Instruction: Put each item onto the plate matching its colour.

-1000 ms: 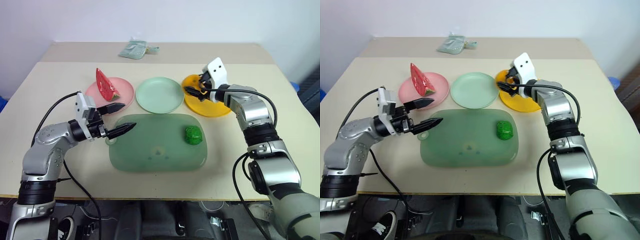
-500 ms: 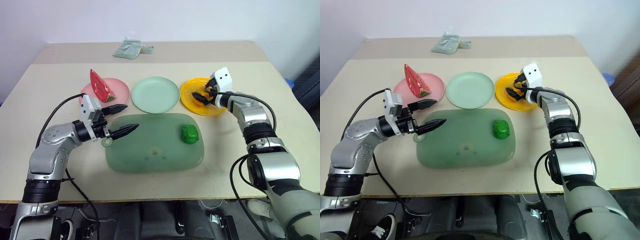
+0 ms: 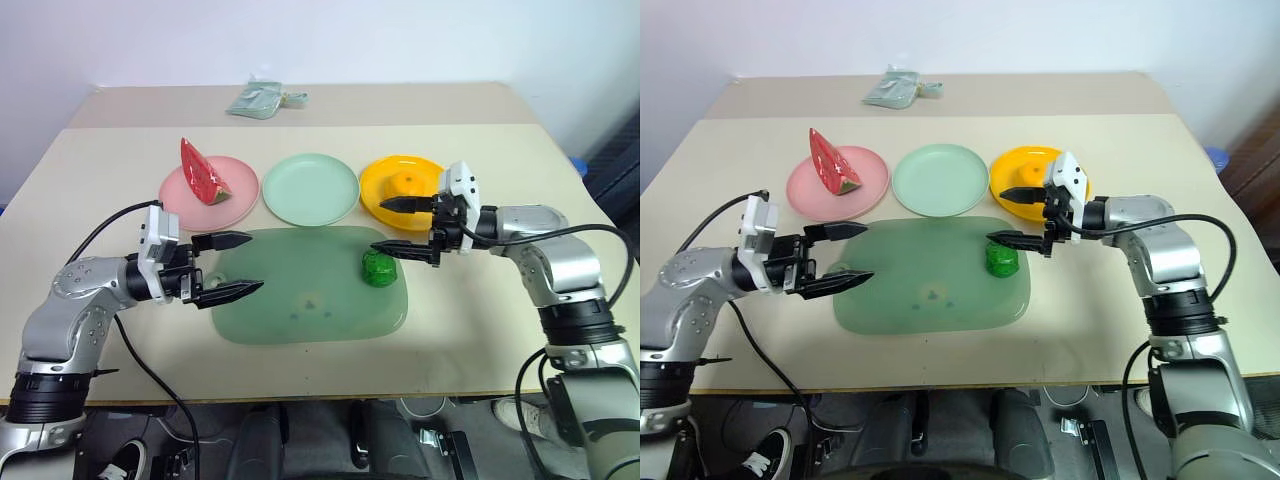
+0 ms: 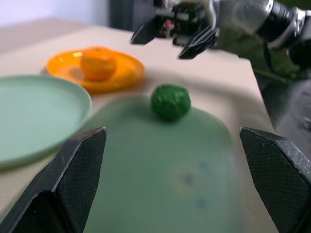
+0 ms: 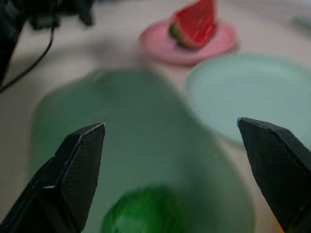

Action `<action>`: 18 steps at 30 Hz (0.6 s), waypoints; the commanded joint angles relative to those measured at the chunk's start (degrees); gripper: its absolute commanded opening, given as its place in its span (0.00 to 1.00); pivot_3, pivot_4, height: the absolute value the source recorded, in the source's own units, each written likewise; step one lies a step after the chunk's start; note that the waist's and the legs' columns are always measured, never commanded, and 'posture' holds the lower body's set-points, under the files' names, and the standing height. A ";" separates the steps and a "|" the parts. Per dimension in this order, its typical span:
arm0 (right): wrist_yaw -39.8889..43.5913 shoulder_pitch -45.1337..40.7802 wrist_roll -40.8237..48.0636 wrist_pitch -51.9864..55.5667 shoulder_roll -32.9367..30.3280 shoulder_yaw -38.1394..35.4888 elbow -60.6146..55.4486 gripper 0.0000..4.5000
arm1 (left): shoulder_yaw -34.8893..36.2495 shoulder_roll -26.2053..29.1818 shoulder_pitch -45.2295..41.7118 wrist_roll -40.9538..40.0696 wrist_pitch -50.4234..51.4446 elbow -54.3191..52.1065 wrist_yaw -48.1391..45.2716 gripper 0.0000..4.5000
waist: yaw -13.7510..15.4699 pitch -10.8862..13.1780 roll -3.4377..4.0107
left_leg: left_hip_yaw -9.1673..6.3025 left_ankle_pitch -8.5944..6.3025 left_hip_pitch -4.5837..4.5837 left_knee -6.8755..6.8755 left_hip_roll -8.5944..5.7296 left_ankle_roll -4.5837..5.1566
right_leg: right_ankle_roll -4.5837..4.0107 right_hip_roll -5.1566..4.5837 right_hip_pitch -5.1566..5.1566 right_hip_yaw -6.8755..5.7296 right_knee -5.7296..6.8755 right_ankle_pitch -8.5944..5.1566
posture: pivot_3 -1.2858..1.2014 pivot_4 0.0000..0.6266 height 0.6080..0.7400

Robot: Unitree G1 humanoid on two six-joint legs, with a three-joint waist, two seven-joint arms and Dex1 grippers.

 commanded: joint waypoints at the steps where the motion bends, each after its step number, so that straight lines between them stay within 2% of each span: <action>1: 1.39 1.55 -2.27 -0.17 -1.70 2.80 -3.21 0.99 | -0.31 1.18 0.59 1.39 -2.10 -1.18 -1.72 1.00 | 0.12 -0.01 -0.01 | -0.01 0.00 0.00 -0.01 0.00 0.00 | 0.00 0.00 0.00 0.00 -0.01 0.00 | 0.52 0.24 1.00; 7: 0.47 2.42 -6.76 -5.15 -1.57 5.01 0.03 0.99 | -1.03 -0.06 0.28 1.76 -2.02 -2.65 0.21 1.00 | 0.28 -0.01 -0.02 | 0.00 0.00 -0.10 0.03 -0.02 0.00 | 0.02 -0.02 -0.02 0.00 -0.06 0.01 | 0.52 0.24 1.00; 18: 1.17 3.63 -10.27 -7.98 -0.90 7.67 2.84 0.99 | -1.58 -0.49 0.25 2.28 -2.45 -3.37 1.77 1.00 | 0.24 -0.01 -0.02 | 0.00 0.00 -0.10 0.04 -0.02 -0.01 | 0.03 -0.01 -0.03 0.00 -0.04 0.01 | 0.52 0.24 1.00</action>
